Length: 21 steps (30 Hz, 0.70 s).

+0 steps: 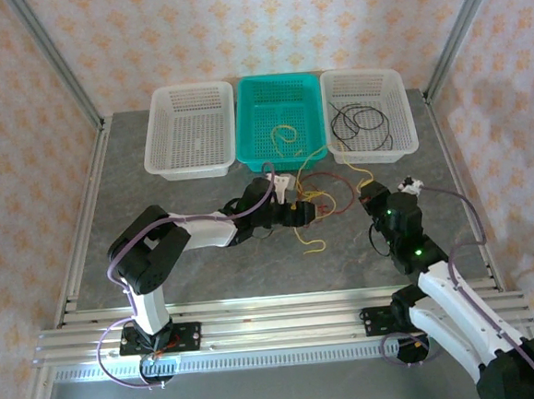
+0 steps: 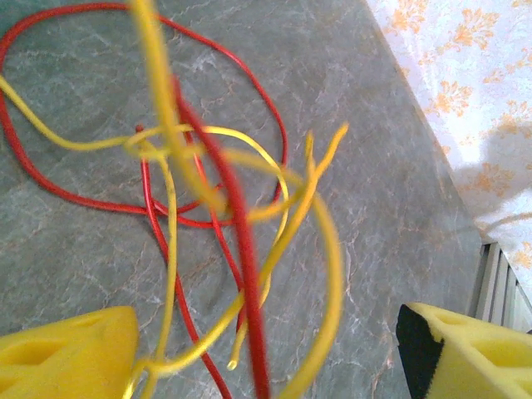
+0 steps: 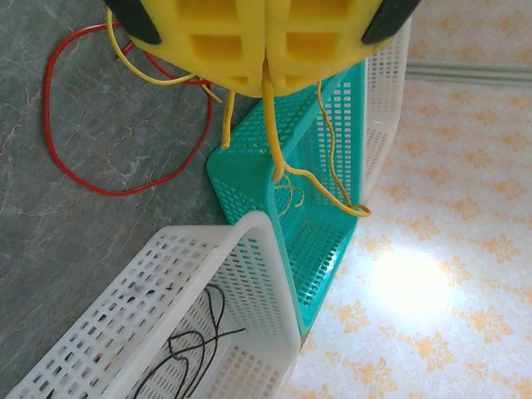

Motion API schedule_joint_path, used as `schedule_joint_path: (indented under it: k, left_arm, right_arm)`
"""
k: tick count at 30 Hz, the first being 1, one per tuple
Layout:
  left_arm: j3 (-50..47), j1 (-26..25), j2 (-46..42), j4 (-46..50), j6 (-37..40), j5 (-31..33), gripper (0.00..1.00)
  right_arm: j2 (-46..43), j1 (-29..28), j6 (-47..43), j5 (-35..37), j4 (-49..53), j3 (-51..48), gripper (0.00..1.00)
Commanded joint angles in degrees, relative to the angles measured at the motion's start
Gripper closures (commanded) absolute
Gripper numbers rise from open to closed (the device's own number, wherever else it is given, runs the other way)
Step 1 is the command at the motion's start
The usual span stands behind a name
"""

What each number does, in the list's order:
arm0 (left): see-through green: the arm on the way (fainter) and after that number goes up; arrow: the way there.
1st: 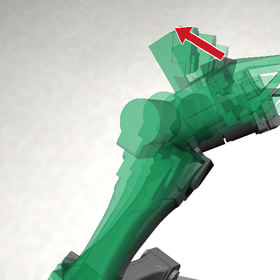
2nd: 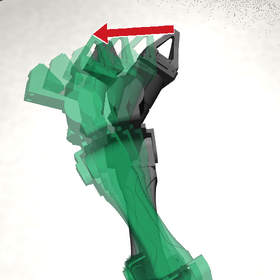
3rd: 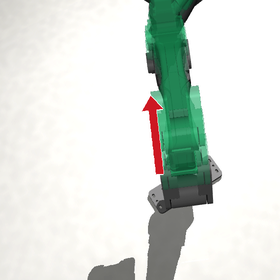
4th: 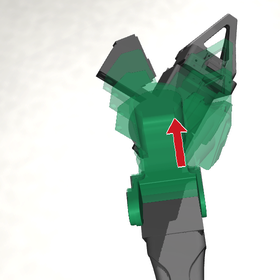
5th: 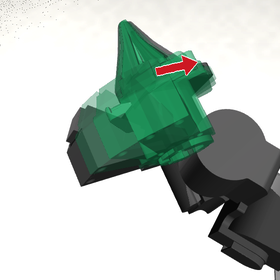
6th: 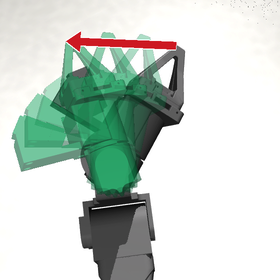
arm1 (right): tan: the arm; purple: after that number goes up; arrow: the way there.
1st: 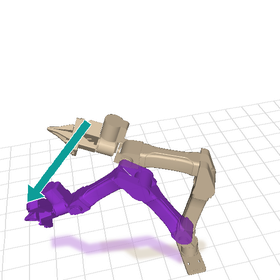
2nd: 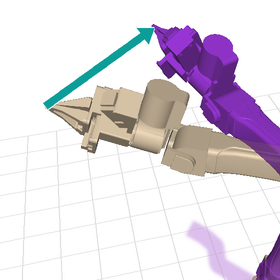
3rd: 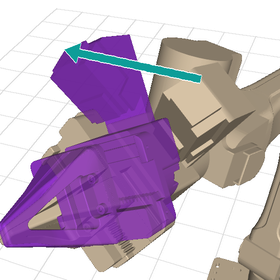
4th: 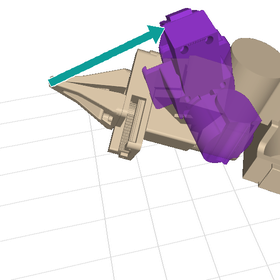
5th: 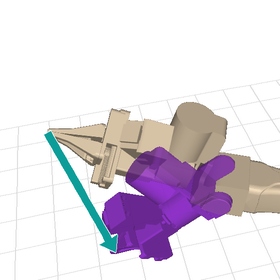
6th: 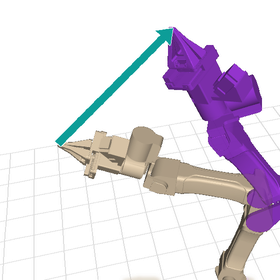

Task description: Untangle the cables

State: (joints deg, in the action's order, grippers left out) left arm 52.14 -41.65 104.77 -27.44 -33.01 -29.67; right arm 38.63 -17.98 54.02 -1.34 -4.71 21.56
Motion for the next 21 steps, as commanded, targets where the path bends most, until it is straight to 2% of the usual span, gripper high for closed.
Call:
schedule_joint_path:
  k: [1, 3, 21]
  left_arm:
    - [-0.82, -0.6, 0.12, -3.43, -2.07, -2.04, 0.19]
    - [-0.13, -0.84, 0.47, -4.07, -2.29, -3.25, 0.23]
    - [6.39, -2.32, 4.2, -3.14, -2.05, -3.64, 0.23]
  right_arm:
    - [1.64, -0.42, 1.16, 1.49, -0.58, -0.88, 1.0]
    - [3.45, -0.41, 1.69, -0.2, -2.54, -1.32, 1.0]
    - [13.55, -1.63, 4.91, -9.11, -14.6, -3.41, 1.0]
